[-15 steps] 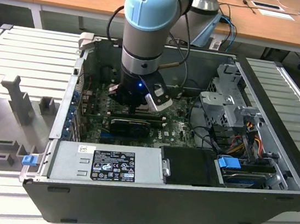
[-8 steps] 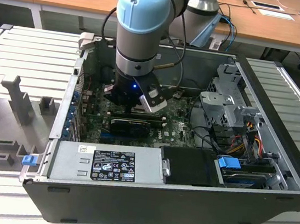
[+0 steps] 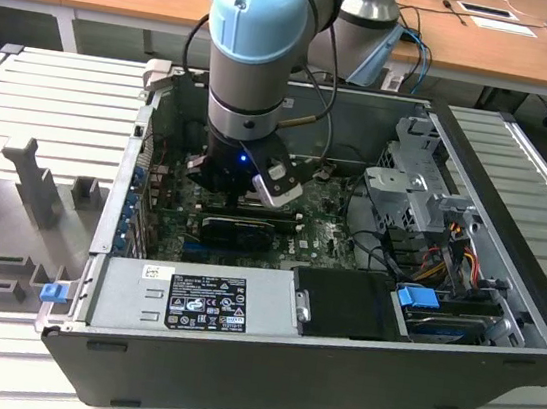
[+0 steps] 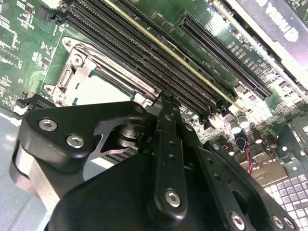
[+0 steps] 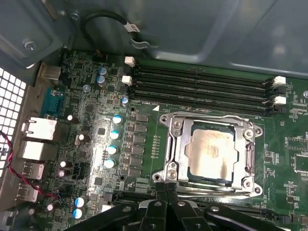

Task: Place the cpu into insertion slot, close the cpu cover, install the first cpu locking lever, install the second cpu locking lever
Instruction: 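Install the second cpu locking lever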

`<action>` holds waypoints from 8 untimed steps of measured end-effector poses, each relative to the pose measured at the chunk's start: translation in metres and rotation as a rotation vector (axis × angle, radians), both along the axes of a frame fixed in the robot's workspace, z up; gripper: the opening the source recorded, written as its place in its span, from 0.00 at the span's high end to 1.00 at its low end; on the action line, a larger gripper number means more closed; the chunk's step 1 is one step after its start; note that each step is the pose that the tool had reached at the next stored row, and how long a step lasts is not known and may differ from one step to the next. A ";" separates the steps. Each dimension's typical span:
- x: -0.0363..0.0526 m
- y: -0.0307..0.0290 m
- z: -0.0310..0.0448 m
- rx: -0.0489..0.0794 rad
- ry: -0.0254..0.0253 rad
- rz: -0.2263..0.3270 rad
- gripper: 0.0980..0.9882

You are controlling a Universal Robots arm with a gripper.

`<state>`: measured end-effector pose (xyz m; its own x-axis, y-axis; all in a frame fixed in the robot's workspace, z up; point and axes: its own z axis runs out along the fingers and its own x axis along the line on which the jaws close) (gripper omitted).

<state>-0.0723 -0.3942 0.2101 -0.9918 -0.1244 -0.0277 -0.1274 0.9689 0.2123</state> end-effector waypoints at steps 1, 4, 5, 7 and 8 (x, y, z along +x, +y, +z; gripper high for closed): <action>0.0000 -0.0003 0.0000 0.001 0.0000 0.000 0.99; -0.0008 -0.0015 -0.0003 0.006 0.0001 0.000 0.99; -0.0013 -0.0018 -0.0003 0.006 0.0001 0.000 0.99; -0.0016 -0.0024 -0.0006 0.009 0.0000 0.000 0.99; -0.0016 -0.0026 -0.0010 0.012 0.0001 0.000 0.99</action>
<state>-0.0740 -0.3968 0.2092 -0.9919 -0.1240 -0.0291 -0.1273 0.9662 0.2242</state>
